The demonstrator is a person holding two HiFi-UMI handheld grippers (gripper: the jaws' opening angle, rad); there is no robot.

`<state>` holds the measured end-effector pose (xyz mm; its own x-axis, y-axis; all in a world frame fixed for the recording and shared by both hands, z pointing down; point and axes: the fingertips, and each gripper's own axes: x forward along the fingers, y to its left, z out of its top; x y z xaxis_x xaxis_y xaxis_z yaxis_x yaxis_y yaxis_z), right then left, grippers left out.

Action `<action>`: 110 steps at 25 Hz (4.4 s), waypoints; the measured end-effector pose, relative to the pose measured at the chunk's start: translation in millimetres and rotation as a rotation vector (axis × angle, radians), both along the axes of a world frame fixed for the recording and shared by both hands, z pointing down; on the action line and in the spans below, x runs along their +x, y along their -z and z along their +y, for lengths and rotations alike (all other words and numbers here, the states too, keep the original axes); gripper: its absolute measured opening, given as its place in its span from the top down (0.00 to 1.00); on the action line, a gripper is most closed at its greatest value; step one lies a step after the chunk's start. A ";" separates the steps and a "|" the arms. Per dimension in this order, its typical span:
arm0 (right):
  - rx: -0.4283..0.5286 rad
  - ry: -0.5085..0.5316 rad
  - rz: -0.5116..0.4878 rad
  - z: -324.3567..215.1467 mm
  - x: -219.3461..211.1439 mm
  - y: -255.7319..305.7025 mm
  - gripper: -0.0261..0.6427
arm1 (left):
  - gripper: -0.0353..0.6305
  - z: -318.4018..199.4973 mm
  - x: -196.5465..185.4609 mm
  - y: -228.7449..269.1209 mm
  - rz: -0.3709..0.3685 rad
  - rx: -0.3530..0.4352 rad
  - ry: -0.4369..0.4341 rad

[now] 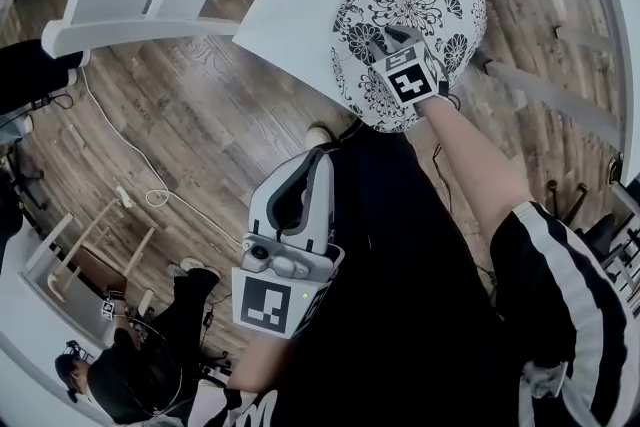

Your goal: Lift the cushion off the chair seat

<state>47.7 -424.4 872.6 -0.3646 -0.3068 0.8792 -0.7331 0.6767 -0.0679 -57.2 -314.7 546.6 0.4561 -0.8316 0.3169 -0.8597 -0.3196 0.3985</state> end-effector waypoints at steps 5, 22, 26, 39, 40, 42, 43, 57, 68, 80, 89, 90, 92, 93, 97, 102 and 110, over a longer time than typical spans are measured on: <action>0.035 0.055 0.037 8.6 -3.1 0.5 0.90 | 0.94 1.5 6.5 2.2 -0.004 -0.004 -0.009; 0.094 -0.051 -0.042 11.8 -2.3 39.3 0.91 | 0.94 11.7 2.9 18.6 0.003 0.039 -0.023; 0.126 -0.089 -0.067 6.4 2.6 60.7 0.91 | 0.94 9.1 5.4 30.4 0.003 0.071 -0.028; 0.231 -0.179 -0.170 -1.5 10.0 144.9 0.91 | 0.94 9.5 3.5 73.9 -0.015 0.154 -0.034; 0.242 -0.180 -0.177 -2.2 9.7 151.5 0.91 | 0.94 9.4 3.2 77.4 -0.017 0.162 -0.037; 0.263 -0.180 -0.186 -1.8 8.8 164.5 0.91 | 0.94 10.1 2.0 84.5 -0.021 0.177 -0.041; 0.271 -0.181 -0.191 -0.9 8.4 171.0 0.91 | 0.94 10.7 1.1 87.9 -0.022 0.185 -0.041; 0.375 -0.236 -0.254 -2.4 10.3 247.5 0.91 | 0.94 1.6 -7.7 132.9 -0.047 0.282 -0.065; 0.486 -0.241 -0.315 -16.8 -9.8 309.0 0.91 | 0.94 -5.1 -22.2 163.5 -0.050 0.369 -0.088; 0.586 -0.244 -0.375 -2.0 -34.1 369.7 0.91 | 0.94 4.9 -45.2 193.8 -0.032 0.470 -0.087; 0.680 -0.293 -0.466 15.4 -41.0 430.6 0.91 | 0.94 12.3 -54.5 216.8 -0.035 0.544 -0.110; 0.693 -0.297 -0.476 16.7 -41.4 436.9 0.91 | 0.94 13.0 -55.1 219.3 -0.035 0.551 -0.113; 0.722 -0.299 -0.493 19.6 -41.8 449.0 0.91 | 0.94 14.7 -55.7 223.5 -0.035 0.563 -0.118; 0.735 -0.300 -0.500 21.4 -41.8 454.6 0.91 | 0.94 15.9 -56.1 225.1 -0.036 0.566 -0.121; 0.781 -0.309 -0.530 29.2 -42.5 476.4 0.91 | 0.94 21.1 -58.5 228.3 -0.043 0.576 -0.129; 0.822 -0.342 -0.566 40.5 -44.7 496.6 0.91 | 0.94 28.0 -63.1 232.7 -0.043 0.592 -0.142; 0.856 -0.386 -0.606 53.3 -41.5 513.5 0.91 | 0.94 38.7 -69.1 237.2 -0.045 0.603 -0.151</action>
